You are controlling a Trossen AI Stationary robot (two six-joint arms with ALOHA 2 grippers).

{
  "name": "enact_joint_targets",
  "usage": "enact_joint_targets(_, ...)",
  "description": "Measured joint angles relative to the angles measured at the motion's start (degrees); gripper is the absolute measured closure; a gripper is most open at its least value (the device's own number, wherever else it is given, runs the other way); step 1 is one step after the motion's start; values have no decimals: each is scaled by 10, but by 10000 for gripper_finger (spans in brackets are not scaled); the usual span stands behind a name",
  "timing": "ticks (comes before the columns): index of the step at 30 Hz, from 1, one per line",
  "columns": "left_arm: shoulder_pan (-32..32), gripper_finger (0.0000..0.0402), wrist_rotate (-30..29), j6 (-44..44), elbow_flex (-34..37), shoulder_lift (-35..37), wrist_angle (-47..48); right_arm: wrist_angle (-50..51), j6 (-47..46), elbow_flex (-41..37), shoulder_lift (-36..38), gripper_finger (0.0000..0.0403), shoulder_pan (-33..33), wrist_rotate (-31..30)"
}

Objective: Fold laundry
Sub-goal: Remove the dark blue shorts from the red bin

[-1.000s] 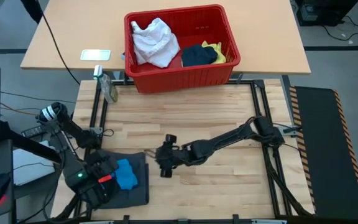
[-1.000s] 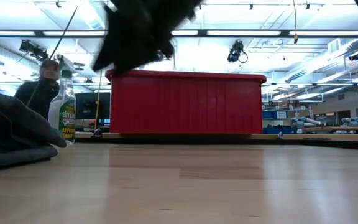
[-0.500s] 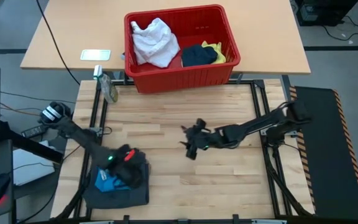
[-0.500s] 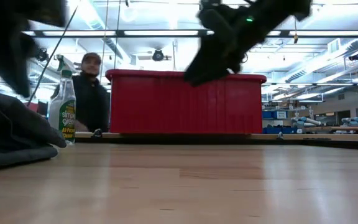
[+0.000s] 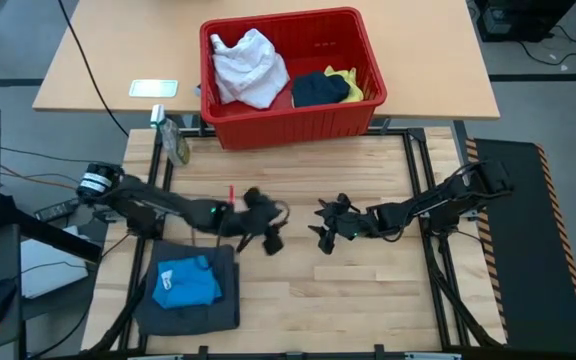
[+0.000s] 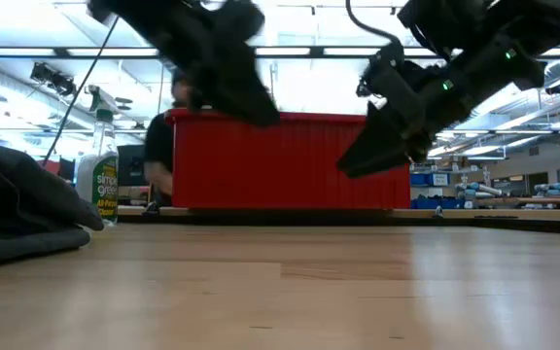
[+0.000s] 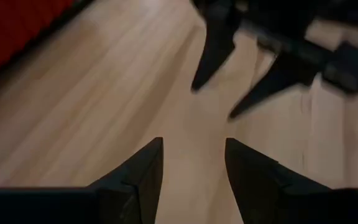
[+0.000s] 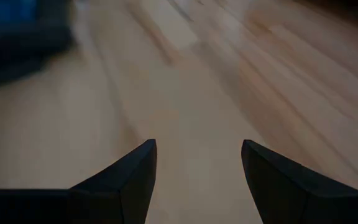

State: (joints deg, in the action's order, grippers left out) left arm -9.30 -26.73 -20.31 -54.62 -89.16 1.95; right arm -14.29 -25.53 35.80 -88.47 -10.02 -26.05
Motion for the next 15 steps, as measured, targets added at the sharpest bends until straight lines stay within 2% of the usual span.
enact_joint_targets(3, 46, 228, 47, 55, 0, -15, -44, 49, 1, 0, 7, 163, 1, -47)
enact_joint_targets(11, 130, 228, 49, 231, 1, 1, -89, 159, -22, 0, 24, 163, 5, -110)
enact_joint_targets(15, 173, 228, 60, 308, 0, 7, -108, 157, 43, 0, 20, 163, 22, -137)
